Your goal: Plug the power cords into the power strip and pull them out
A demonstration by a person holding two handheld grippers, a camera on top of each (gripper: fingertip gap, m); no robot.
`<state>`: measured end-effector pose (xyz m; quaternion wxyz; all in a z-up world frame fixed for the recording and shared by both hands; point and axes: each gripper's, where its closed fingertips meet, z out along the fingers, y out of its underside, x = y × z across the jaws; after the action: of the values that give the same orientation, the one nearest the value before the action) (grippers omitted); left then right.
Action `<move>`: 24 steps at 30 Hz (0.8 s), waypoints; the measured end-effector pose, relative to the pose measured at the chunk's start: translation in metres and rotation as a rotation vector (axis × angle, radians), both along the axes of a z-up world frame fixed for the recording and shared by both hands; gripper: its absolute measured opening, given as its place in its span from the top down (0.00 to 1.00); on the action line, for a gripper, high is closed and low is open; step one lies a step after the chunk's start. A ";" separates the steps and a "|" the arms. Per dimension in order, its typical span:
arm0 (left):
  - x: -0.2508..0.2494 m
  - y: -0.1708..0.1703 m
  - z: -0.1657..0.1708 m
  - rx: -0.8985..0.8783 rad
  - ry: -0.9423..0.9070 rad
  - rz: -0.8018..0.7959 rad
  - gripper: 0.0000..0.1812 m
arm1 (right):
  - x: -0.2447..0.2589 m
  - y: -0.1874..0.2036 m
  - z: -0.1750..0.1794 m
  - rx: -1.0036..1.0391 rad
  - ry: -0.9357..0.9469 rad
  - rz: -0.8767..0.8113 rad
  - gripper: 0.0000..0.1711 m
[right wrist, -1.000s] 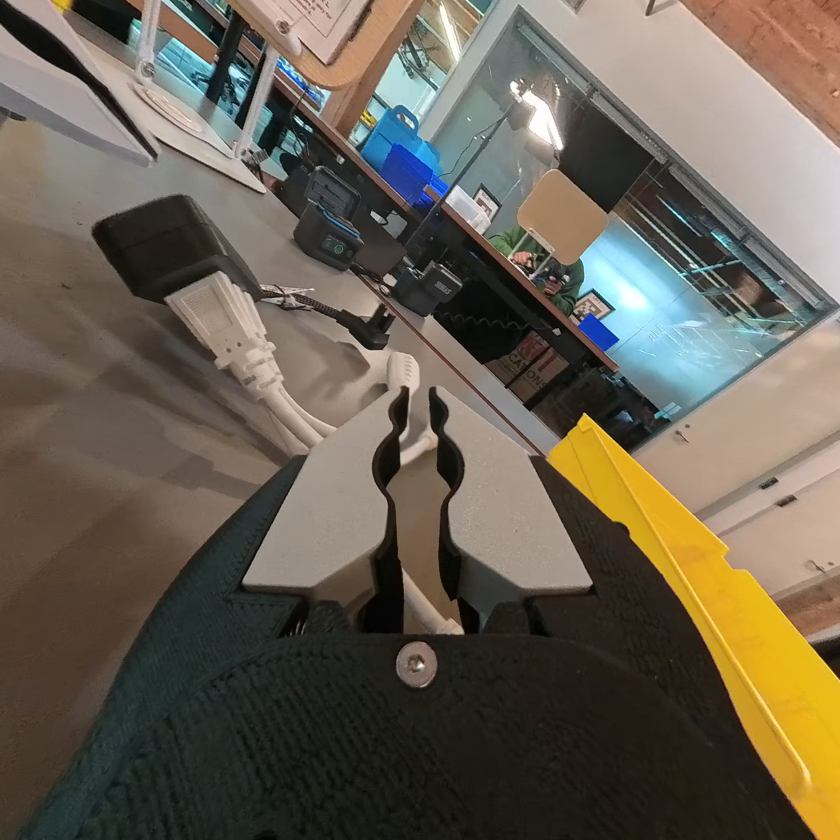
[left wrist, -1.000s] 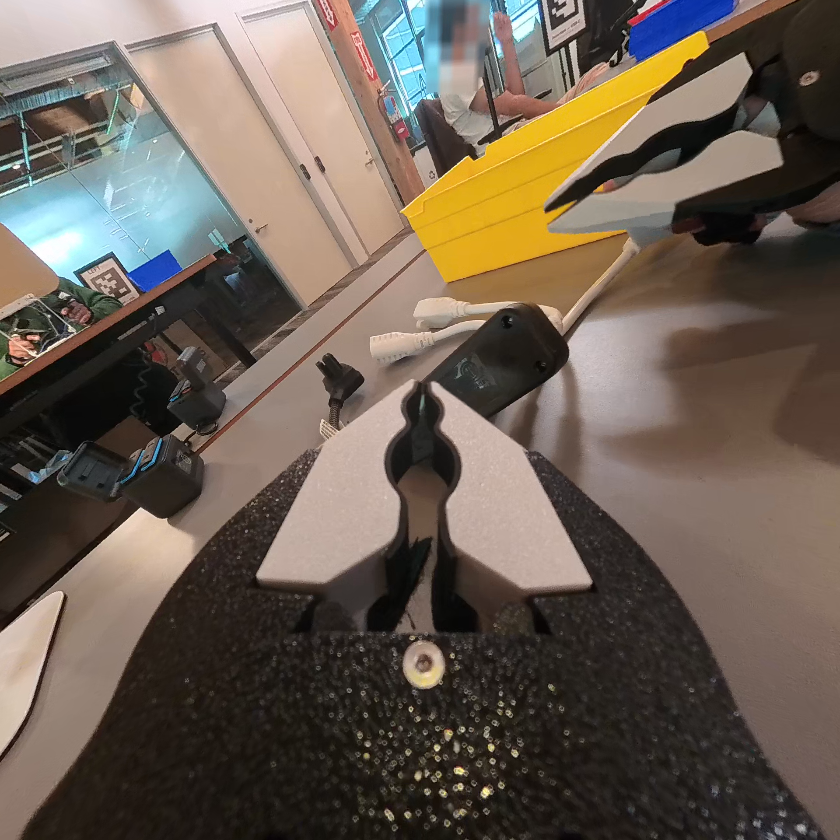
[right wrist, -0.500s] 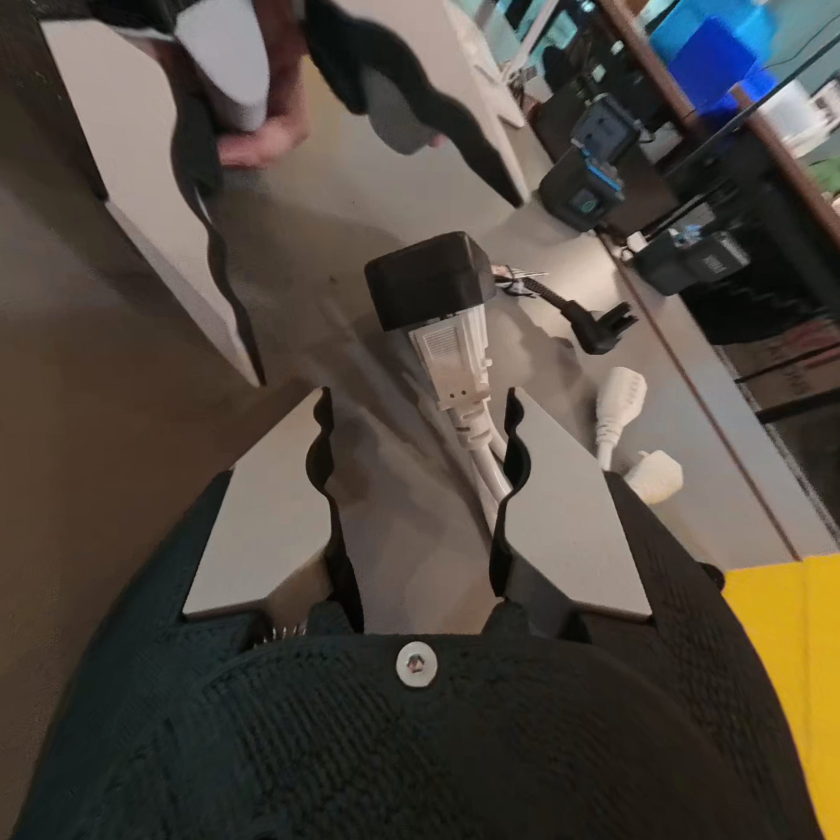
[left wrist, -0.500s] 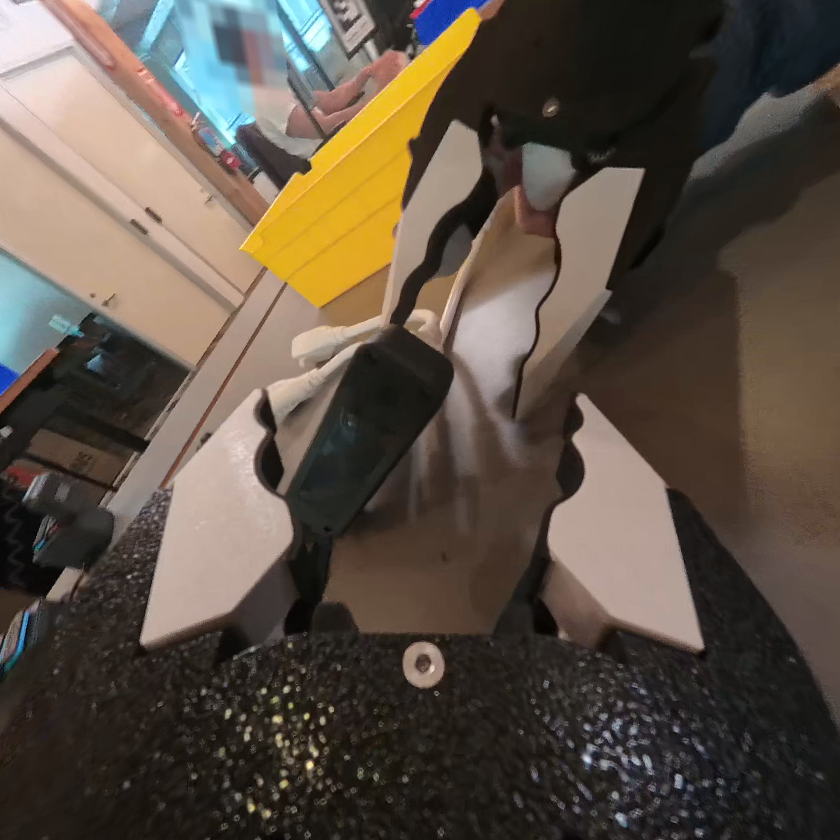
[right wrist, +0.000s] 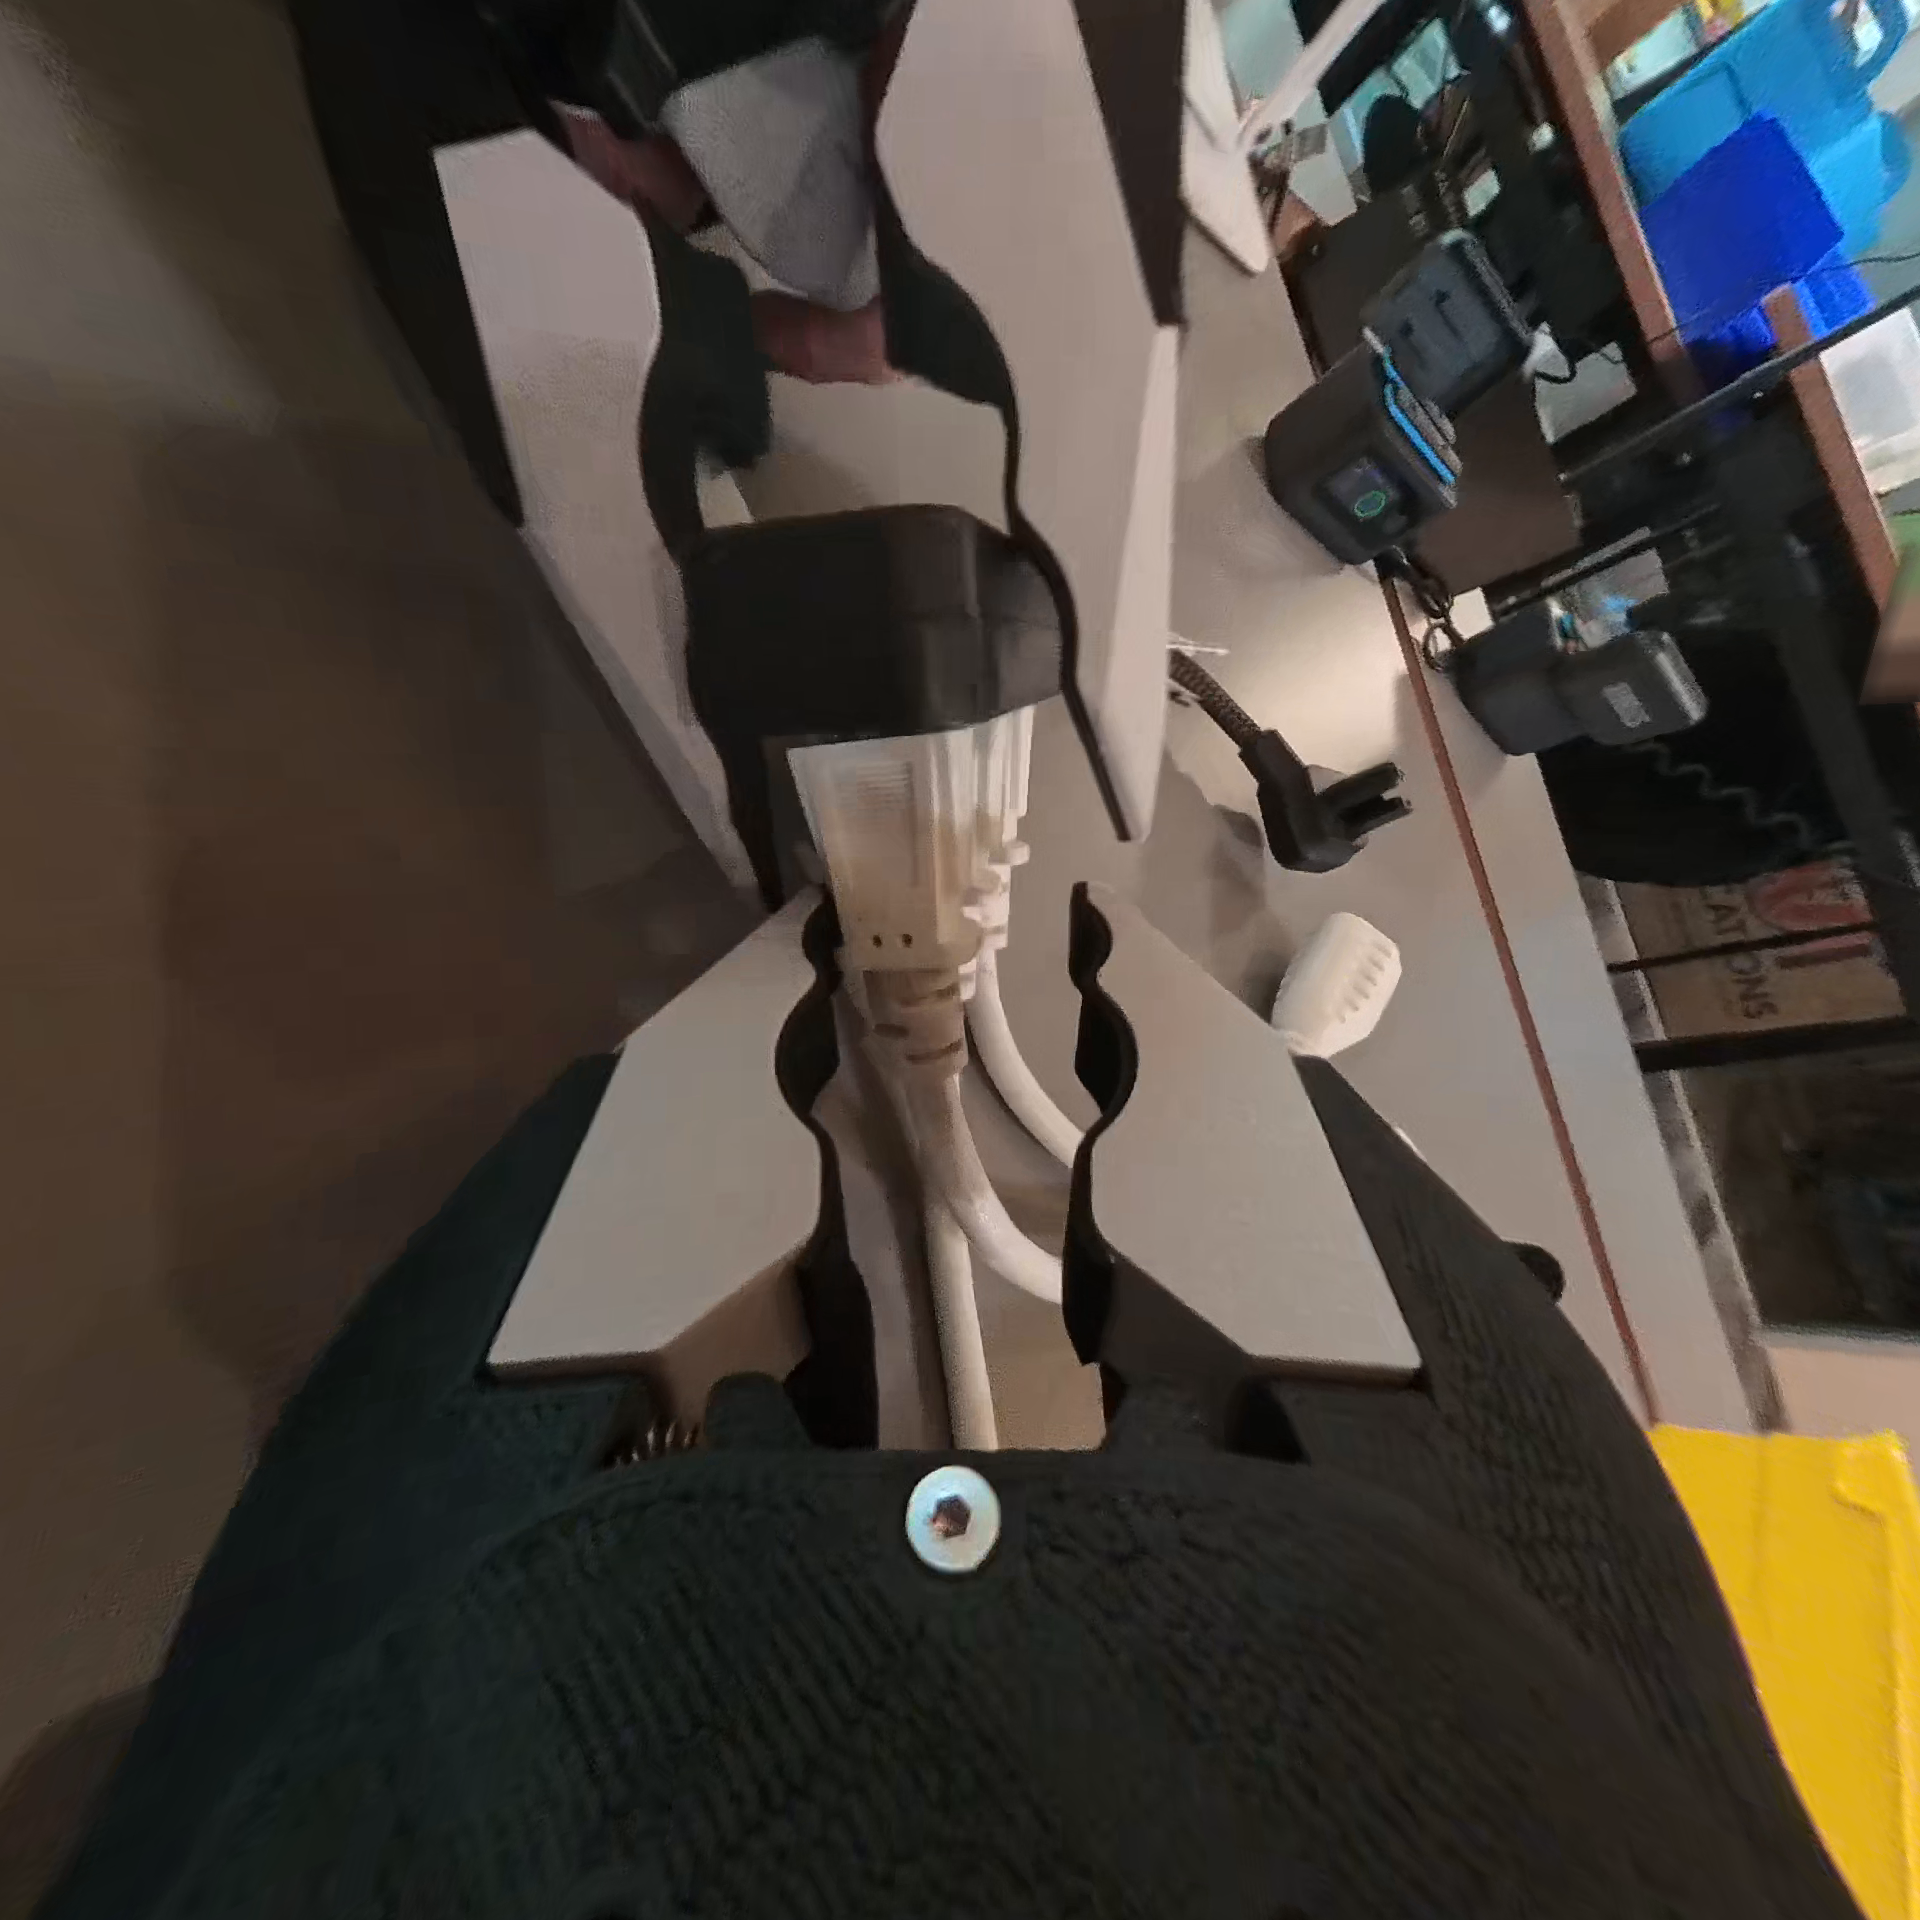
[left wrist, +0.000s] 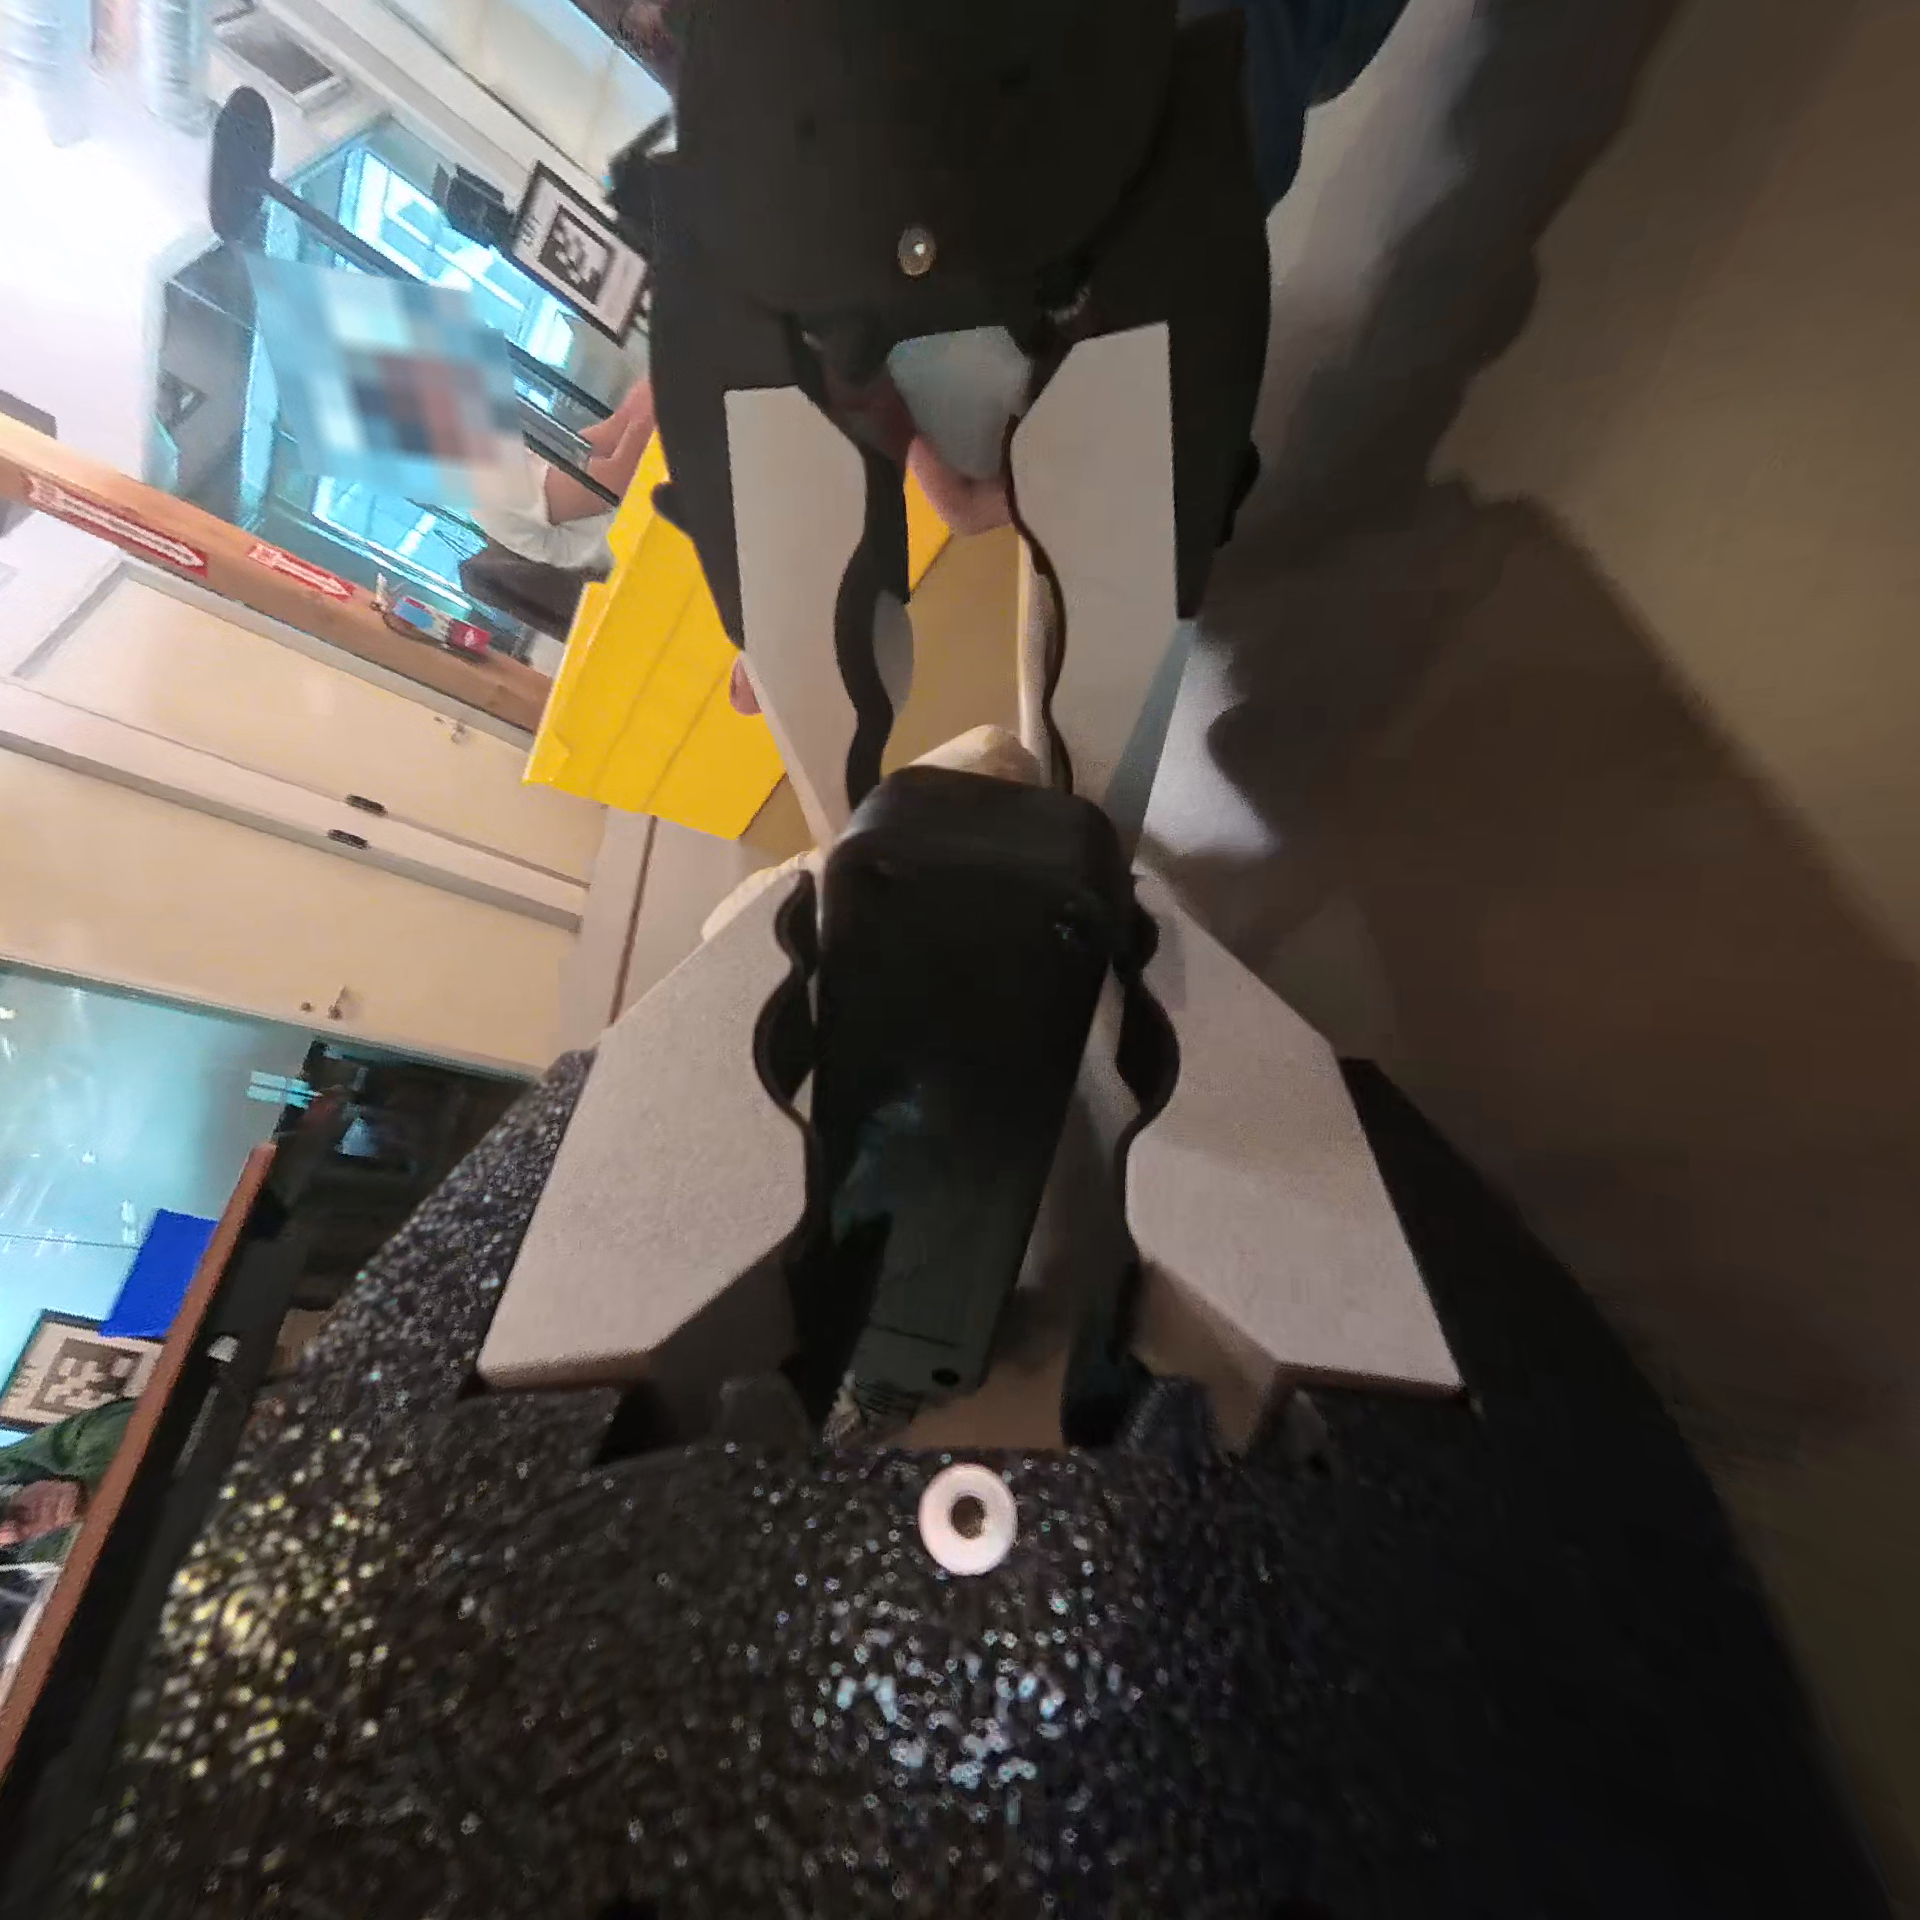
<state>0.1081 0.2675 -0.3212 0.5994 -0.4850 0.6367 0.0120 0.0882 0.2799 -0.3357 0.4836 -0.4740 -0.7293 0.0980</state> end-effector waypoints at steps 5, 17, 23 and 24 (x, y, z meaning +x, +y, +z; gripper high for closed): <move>-0.004 0.002 0.000 0.068 -0.024 0.047 0.73 | -0.003 0.001 -0.001 0.160 -0.034 0.056 0.79; -0.010 0.006 0.005 -0.006 -0.110 0.045 0.72 | 0.002 0.022 0.003 0.364 -0.014 0.114 0.69; -0.001 -0.007 0.021 -0.039 -0.199 0.026 0.48 | -0.008 0.003 0.004 0.327 0.025 0.150 0.83; 0.000 -0.013 0.022 -0.036 -0.188 0.002 0.48 | -0.007 0.005 0.002 0.332 0.019 0.147 0.84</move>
<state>0.1084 0.2541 -0.2993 0.6478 -0.4952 0.5772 -0.0445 0.0816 0.2846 -0.3340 0.5536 -0.3321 -0.7635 0.0157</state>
